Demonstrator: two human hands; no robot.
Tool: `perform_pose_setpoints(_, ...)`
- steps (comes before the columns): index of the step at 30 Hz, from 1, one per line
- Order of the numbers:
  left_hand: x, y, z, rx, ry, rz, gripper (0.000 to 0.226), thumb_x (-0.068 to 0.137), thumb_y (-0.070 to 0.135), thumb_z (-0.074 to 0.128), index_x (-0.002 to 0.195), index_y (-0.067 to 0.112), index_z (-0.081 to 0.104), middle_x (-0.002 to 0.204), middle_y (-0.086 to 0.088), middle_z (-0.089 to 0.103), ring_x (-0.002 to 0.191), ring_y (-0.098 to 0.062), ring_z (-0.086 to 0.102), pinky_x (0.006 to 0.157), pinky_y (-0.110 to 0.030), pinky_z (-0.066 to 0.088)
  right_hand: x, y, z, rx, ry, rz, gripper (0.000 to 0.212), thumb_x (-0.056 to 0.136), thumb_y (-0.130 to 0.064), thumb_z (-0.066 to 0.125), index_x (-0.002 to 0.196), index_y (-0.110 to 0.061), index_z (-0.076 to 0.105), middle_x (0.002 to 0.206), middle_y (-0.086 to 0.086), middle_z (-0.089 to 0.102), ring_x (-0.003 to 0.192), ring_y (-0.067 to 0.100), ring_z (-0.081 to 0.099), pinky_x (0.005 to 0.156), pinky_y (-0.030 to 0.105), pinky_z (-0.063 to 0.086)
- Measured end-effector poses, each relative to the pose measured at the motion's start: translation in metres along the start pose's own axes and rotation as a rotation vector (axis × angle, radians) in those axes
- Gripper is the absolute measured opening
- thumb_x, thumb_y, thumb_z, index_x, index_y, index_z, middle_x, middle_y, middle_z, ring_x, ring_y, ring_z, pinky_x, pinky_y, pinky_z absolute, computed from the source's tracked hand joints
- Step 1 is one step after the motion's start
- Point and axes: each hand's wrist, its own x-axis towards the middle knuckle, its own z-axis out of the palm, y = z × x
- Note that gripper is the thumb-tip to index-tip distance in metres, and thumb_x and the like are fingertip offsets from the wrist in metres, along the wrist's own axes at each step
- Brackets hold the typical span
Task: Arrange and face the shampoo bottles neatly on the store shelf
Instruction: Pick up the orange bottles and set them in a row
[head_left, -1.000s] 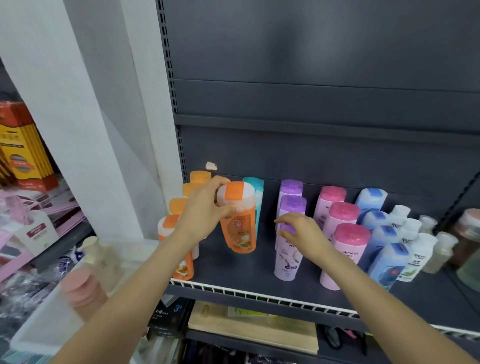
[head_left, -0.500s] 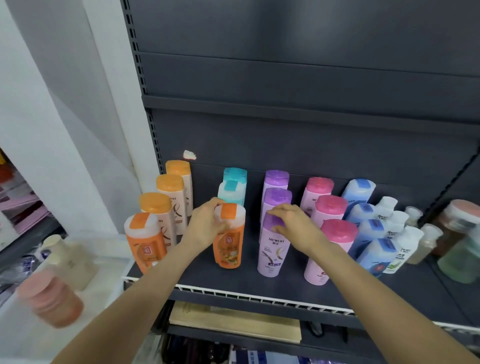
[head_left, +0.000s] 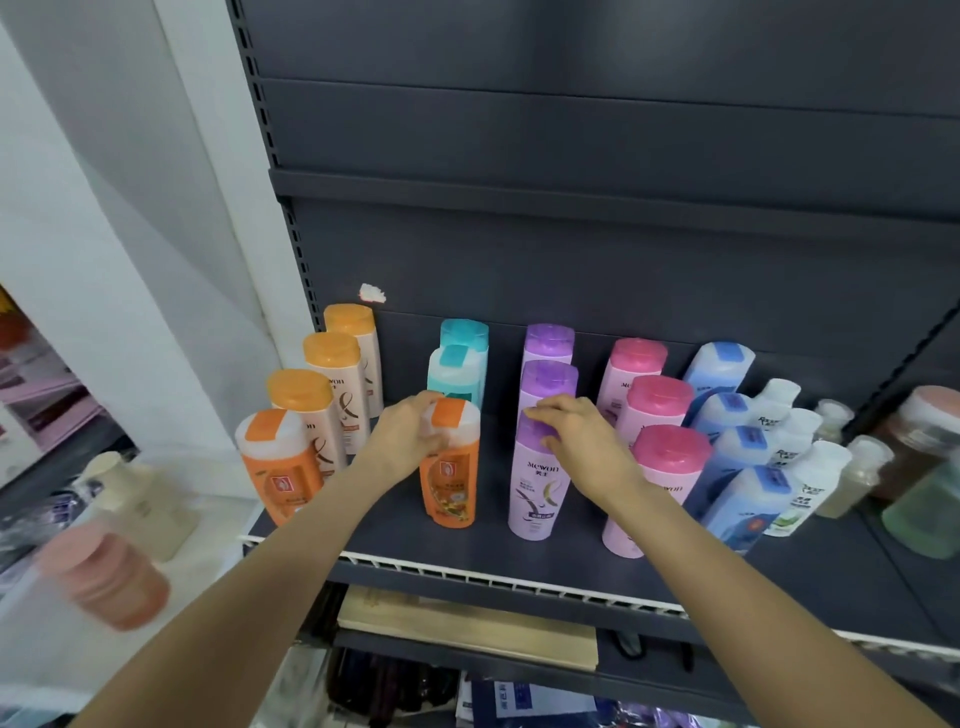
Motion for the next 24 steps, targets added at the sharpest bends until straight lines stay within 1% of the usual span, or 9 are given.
perform_pose_setpoints(6, -0.003, 0.005, 0.004, 0.062, -0.003, -0.041, 0.066, 0.09, 0.019, 0.059, 0.147, 0.015, 0.026, 0.141, -0.011, 0.045, 0.125, -0.027, 0.048, 0.102, -0.036, 0.041, -0.003, -0.001, -0.001, 0.01, -0.017, 0.002, 0.046, 0.097, -0.007, 0.044, 0.141, -0.018, 0.043, 0.139, 0.001, 0.043, 0.124, 0.02, 0.037, 0.103, 0.027, 0.034)
perform_pose_setpoints(7, -0.005, 0.006, 0.005, 0.066, 0.008, -0.031, 0.066, 0.09, 0.019, 0.06, 0.147, 0.015, 0.027, 0.14, -0.011, 0.045, 0.124, -0.027, 0.048, 0.102, -0.036, 0.041, -0.003, -0.001, -0.002, 0.009, -0.023, 0.002, 0.046, 0.097, -0.007, 0.044, 0.141, -0.018, 0.042, 0.139, 0.001, 0.043, 0.125, 0.02, 0.037, 0.103, 0.028, 0.035)
perform_pose_setpoints(9, -0.01, 0.007, 0.004, 0.047, 0.04, -0.01, 0.061, 0.087, 0.017, 0.062, 0.142, 0.014, 0.035, 0.134, -0.009, 0.05, 0.122, -0.026, 0.049, 0.1, -0.035, 0.041, -0.005, -0.004, -0.002, -0.008, -0.032, 0.002, 0.047, 0.096, -0.01, 0.046, 0.142, -0.017, 0.04, 0.141, 0.002, 0.039, 0.129, 0.02, 0.034, 0.103, 0.03, 0.037)
perform_pose_setpoints(11, -0.016, 0.008, 0.001, 0.037, 0.073, -0.009, 0.059, 0.086, 0.016, 0.064, 0.139, 0.012, 0.037, 0.131, -0.005, 0.049, 0.122, -0.024, 0.048, 0.101, -0.035, 0.041, -0.008, -0.01, -0.001, -0.026, -0.016, -0.014, 0.048, 0.096, -0.015, 0.048, 0.143, -0.018, 0.038, 0.146, 0.001, 0.034, 0.135, 0.018, 0.029, 0.105, 0.031, 0.038)
perform_pose_setpoints(13, -0.024, 0.005, -0.005, 0.071, 0.117, -0.025, 0.057, 0.088, 0.018, 0.062, 0.139, 0.012, 0.038, 0.134, -0.01, 0.047, 0.121, -0.024, 0.048, 0.101, -0.034, 0.04, -0.008, -0.021, 0.0, -0.016, 0.007, -0.054, 0.048, 0.096, -0.019, 0.049, 0.143, -0.019, 0.038, 0.149, -0.002, 0.031, 0.138, 0.015, 0.026, 0.105, 0.031, 0.037)
perform_pose_setpoints(16, -0.042, -0.005, -0.021, 0.186, 0.187, 0.002, 0.042, 0.091, 0.018, 0.057, 0.131, 0.013, 0.047, 0.134, -0.008, 0.046, 0.12, -0.023, 0.046, 0.097, -0.028, 0.038, -0.005, -0.046, 0.003, 0.016, 0.011, -0.124, 0.049, 0.096, -0.021, 0.052, 0.142, -0.021, 0.039, 0.147, -0.004, 0.034, 0.135, 0.014, 0.031, 0.104, 0.031, 0.04)
perform_pose_setpoints(19, -0.057, -0.024, -0.043, 0.309, 0.267, 0.017, 0.036, 0.092, 0.016, 0.055, 0.127, 0.014, 0.052, 0.134, -0.005, 0.047, 0.121, -0.024, 0.044, 0.096, -0.032, 0.04, 0.002, -0.071, 0.007, 0.048, -0.002, -0.164, 0.048, 0.095, -0.018, 0.052, 0.142, -0.023, 0.039, 0.145, -0.005, 0.037, 0.132, 0.015, 0.036, 0.101, 0.032, 0.044)
perform_pose_setpoints(22, -0.058, -0.046, -0.063, 0.404, 0.327, -0.026, 0.041, 0.09, 0.019, 0.056, 0.13, 0.014, 0.049, 0.135, -0.005, 0.046, 0.124, -0.025, 0.039, 0.098, -0.037, 0.038, 0.013, -0.092, 0.015, 0.017, -0.038, -0.199, 0.05, 0.096, -0.017, 0.048, 0.144, -0.02, 0.035, 0.149, -0.003, 0.033, 0.136, 0.017, 0.029, 0.107, 0.035, 0.038)
perform_pose_setpoints(24, -0.057, -0.059, -0.072, 0.479, 0.31, -0.098, 0.051, 0.088, 0.026, 0.059, 0.135, 0.015, 0.041, 0.141, -0.004, 0.04, 0.129, -0.026, 0.033, 0.101, -0.038, 0.034, 0.02, -0.103, 0.024, -0.035, -0.071, -0.194, 0.055, 0.096, -0.019, 0.048, 0.148, -0.018, 0.028, 0.153, -0.001, 0.026, 0.14, 0.019, 0.024, 0.112, 0.036, 0.031)
